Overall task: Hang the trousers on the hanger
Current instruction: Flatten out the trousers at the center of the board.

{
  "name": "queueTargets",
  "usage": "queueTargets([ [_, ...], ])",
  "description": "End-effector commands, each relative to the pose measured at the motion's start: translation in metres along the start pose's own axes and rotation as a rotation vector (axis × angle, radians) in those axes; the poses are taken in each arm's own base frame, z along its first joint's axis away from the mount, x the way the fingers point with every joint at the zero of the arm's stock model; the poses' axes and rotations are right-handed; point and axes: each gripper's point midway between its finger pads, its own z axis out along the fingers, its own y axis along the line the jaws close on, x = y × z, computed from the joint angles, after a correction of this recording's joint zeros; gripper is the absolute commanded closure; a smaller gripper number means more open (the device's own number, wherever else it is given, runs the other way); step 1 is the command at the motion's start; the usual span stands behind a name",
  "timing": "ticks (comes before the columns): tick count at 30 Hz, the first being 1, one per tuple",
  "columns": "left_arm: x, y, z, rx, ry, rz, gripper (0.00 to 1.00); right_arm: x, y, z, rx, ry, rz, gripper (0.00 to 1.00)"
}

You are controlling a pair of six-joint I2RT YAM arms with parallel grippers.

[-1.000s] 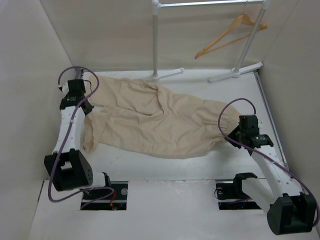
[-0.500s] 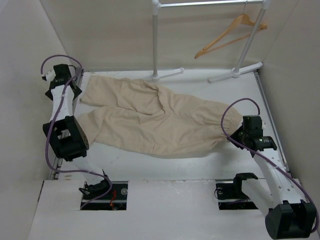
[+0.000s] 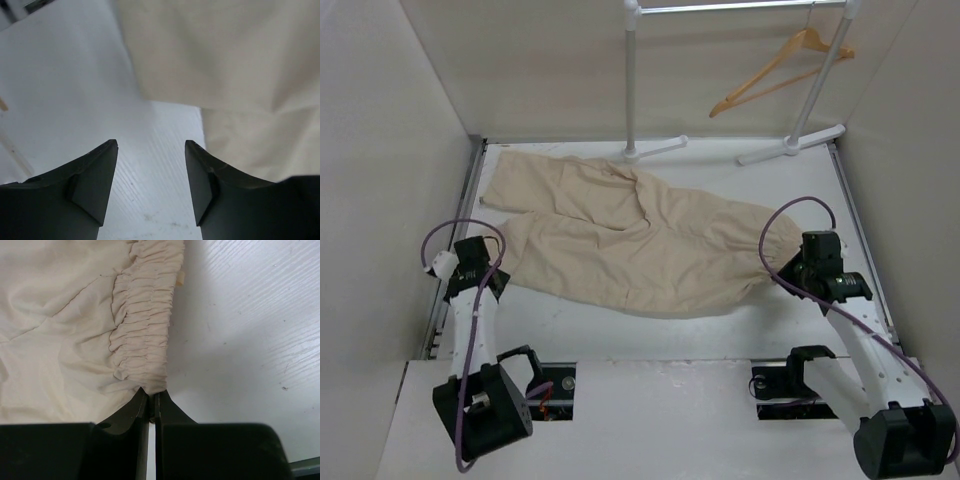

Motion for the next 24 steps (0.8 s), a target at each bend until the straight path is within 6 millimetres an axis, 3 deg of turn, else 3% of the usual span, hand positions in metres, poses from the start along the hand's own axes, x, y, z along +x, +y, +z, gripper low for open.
queueTargets([
  [1,-0.012,0.009,0.015,-0.024,-0.02,-0.152,0.41,-0.008,0.014,-0.007,-0.05,-0.028,-0.023,1.0],
  [4,-0.021,0.009,0.034,-0.024,-0.021,-0.225,0.34,-0.008,0.017,-0.008,-0.059,-0.024,-0.027,1.0],
  [7,-0.024,0.009,0.055,-0.055,0.007,-0.275,0.33,-0.009,0.017,-0.008,-0.056,-0.022,-0.026,1.0],
  [10,-0.031,-0.006,0.073,-0.02,0.006,-0.32,0.34,-0.01,0.018,-0.007,-0.054,-0.016,-0.017,1.0],
  [11,-0.035,-0.011,0.078,-0.011,0.008,-0.325,0.4,-0.011,0.017,-0.007,-0.046,-0.017,-0.013,1.0],
  [13,-0.043,-0.015,0.082,-0.017,0.005,-0.325,0.68,-0.015,0.012,-0.006,-0.024,-0.026,-0.001,1.0],
  [14,-0.05,-0.014,0.08,-0.03,-0.001,-0.335,0.81,-0.019,0.008,-0.007,-0.006,-0.036,0.015,1.0],
  [16,-0.073,-0.006,0.067,-0.059,-0.042,-0.374,0.91,-0.027,0.002,-0.011,0.01,-0.062,0.039,1.0],
  [21,-0.132,0.004,0.017,-0.107,-0.202,-0.394,0.97,-0.041,-0.007,-0.021,0.052,-0.12,0.058,1.0],
  [24,-0.146,0.009,-0.004,-0.117,-0.234,-0.391,0.98,-0.048,-0.01,-0.029,0.065,-0.149,0.05,1.0],
])
